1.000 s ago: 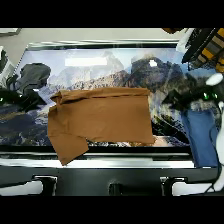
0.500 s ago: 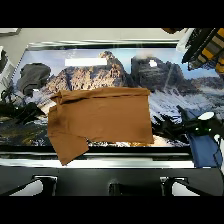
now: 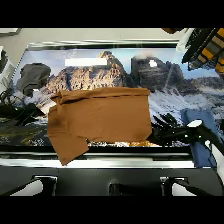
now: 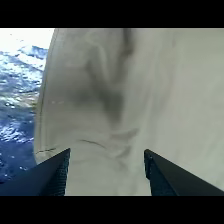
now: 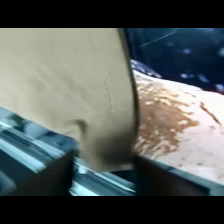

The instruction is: Fold the clothes and pants, and hang the long-sleeved shirts on hangers.

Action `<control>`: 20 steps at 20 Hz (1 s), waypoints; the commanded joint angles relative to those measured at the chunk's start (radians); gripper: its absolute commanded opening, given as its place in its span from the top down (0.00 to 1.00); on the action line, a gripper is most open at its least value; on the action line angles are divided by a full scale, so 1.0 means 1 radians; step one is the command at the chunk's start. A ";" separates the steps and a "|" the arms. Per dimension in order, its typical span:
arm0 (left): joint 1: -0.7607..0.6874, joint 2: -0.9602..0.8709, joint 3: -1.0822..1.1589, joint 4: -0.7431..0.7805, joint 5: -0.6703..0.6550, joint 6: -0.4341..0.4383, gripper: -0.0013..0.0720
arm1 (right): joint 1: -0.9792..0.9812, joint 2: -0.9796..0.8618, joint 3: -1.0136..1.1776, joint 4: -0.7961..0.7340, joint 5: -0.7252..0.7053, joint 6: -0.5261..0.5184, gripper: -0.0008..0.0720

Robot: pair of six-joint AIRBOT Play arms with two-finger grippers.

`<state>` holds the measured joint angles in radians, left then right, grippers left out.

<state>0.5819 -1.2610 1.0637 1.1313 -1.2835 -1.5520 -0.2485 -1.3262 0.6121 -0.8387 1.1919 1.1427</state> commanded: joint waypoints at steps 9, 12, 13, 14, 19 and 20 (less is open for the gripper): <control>0.245 0.026 -0.362 -0.195 0.105 0.294 0.25 | 0.065 0.045 -0.013 0.016 -0.067 0.048 0.95; 0.239 0.007 -0.399 -0.216 0.142 0.323 0.25 | 0.065 0.074 -0.013 0.017 -0.065 0.059 0.95; 0.238 -0.003 -0.403 -0.216 0.154 0.323 0.25 | 0.065 0.084 -0.013 0.017 -0.065 0.060 0.95; 0.238 -0.014 -0.405 -0.216 0.165 0.323 0.25 | 0.065 0.092 -0.013 0.017 -0.065 0.060 0.95; 0.192 -0.076 -0.405 -0.218 0.204 0.322 0.25 | 0.066 0.109 -0.013 0.033 -0.055 0.059 0.95; 0.176 -0.088 -0.405 -0.225 0.214 0.322 0.28 | 0.066 0.109 -0.013 0.043 -0.050 0.059 0.95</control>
<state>0.7872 -1.3155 0.6643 0.8970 -1.1160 -1.2366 -0.1833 -1.2240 0.5987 -0.8150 1.1294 1.2041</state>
